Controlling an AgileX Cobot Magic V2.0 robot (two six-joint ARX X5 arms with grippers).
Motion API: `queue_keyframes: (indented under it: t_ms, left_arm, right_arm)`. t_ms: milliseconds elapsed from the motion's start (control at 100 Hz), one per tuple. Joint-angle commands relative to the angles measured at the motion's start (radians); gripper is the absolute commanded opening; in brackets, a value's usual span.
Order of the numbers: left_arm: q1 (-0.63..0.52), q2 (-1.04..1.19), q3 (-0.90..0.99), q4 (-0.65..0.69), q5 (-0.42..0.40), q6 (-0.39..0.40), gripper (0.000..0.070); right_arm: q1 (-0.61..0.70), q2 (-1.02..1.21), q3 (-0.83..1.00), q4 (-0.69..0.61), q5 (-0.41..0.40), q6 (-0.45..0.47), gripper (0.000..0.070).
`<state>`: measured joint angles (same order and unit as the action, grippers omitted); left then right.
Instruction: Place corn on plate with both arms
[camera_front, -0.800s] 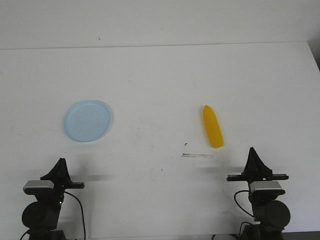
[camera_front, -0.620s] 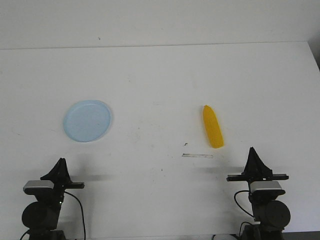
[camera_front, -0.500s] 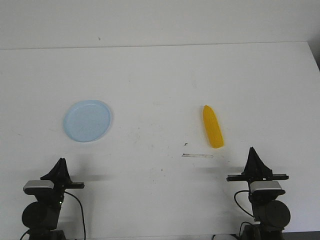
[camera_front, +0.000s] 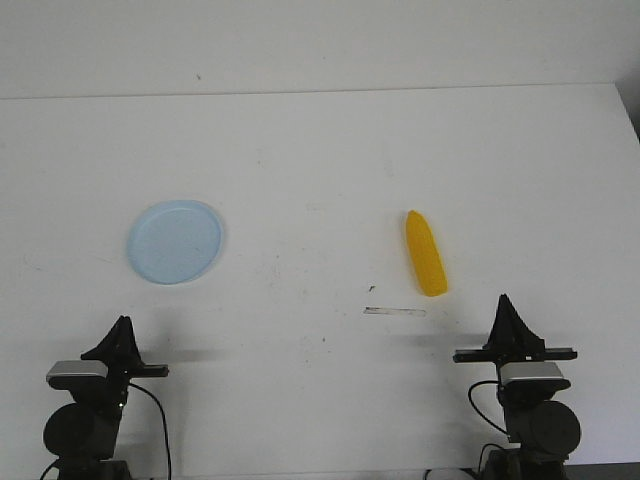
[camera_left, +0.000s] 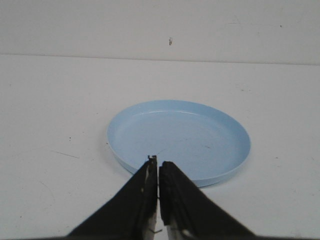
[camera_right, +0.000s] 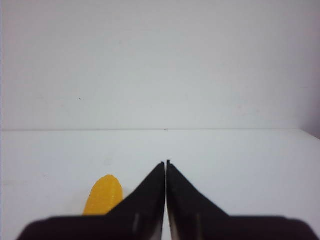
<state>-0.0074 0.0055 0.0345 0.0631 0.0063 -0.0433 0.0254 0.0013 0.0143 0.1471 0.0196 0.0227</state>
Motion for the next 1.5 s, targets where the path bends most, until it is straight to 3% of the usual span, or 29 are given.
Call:
queue_keyframes:
  t_ms: [0,190,590,1060,1370,1490]
  left_arm:
    - [0.001,-0.002,-0.021,0.022,0.005,-0.004,0.0000]
    - [0.001,-0.002,0.018,0.064,-0.009,-0.145,0.0001]
    - [0.001,0.172,0.270,0.006,-0.009,-0.141,0.0001]
    - [0.001,0.845,0.706,-0.124,-0.007,-0.116,0.0001]
    - [0.045,1.231,1.132,-0.558,-0.006,-0.131,0.0001]
    - [0.100,1.345,1.247,-0.661,0.021,-0.134,0.0001]
  right_arm:
    - [0.002,0.000,-0.002,0.010,0.001,-0.004,0.0002]
    - [0.002,0.000,-0.002,0.010,0.001,-0.004,0.0002]
    - [0.002,0.000,-0.002,0.010,0.001,-0.004,0.0002]
    - [0.002,0.000,-0.002,0.010,0.001,-0.004,0.0002]
    - [0.002,0.000,-0.002,0.010,0.001,-0.004,0.0002]
    - [0.002,0.000,-0.002,0.010,0.001,-0.004,0.0002]
